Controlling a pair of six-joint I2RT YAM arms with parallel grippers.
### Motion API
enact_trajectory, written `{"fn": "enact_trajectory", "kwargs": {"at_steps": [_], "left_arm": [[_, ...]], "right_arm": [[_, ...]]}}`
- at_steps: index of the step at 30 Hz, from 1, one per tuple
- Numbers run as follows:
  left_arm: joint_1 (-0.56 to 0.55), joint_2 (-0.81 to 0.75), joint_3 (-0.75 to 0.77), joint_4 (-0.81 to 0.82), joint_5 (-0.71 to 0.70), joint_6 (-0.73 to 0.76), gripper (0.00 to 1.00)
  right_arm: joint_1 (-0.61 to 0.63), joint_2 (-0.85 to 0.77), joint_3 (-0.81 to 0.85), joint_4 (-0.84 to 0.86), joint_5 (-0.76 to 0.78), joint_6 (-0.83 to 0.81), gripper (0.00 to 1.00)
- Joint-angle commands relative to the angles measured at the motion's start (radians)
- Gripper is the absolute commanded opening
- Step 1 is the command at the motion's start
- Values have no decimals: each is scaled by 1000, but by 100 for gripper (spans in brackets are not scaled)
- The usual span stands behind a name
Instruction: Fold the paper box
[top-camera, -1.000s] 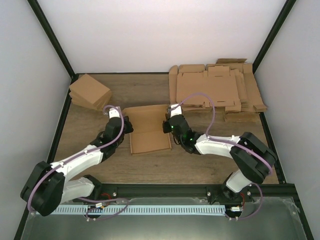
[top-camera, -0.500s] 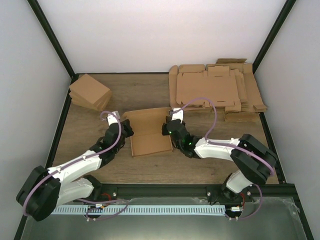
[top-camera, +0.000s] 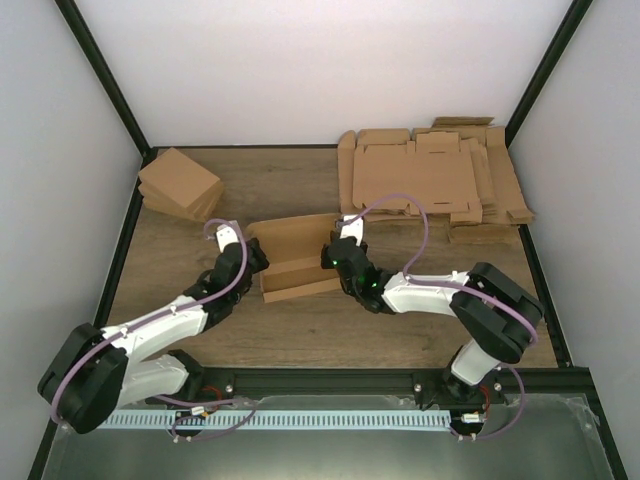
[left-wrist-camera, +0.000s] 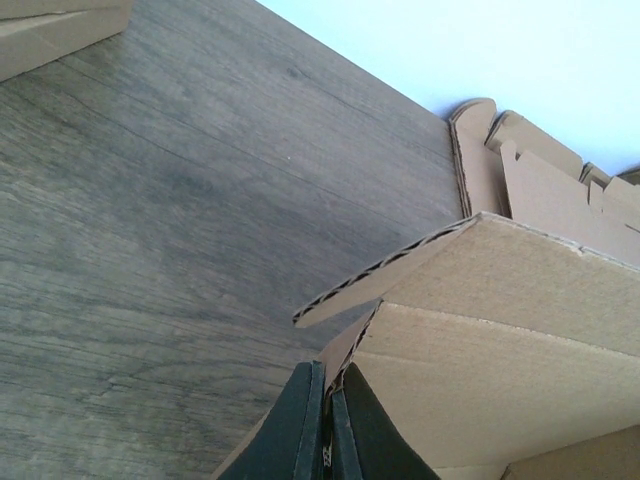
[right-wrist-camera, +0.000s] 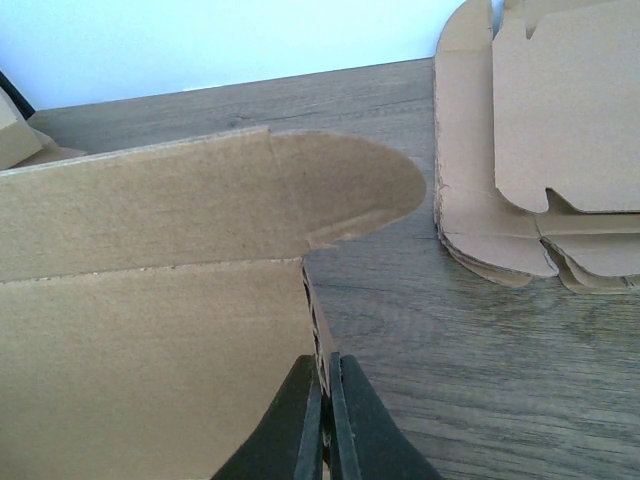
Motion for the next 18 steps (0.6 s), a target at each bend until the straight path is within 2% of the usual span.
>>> {"fn": "enact_trajectory", "kwargs": {"at_steps": [1,8,12,18], "left_arm": [[-35,-11,9,-110,153,-49,5],[-35,-24,-12,-102,253,-163,6],[-35,-35,30,-135,240,-167,7],[-37,-40,30,-175,314,-169,12]], "right_arm": [[52,15,-7,-104,-134,20,1],[53,-4,-95,-45,-164,5,1],[53,-27,-138,-13,-182,1,1],[53,-52,-172,-3,-168,-13,1]]}}
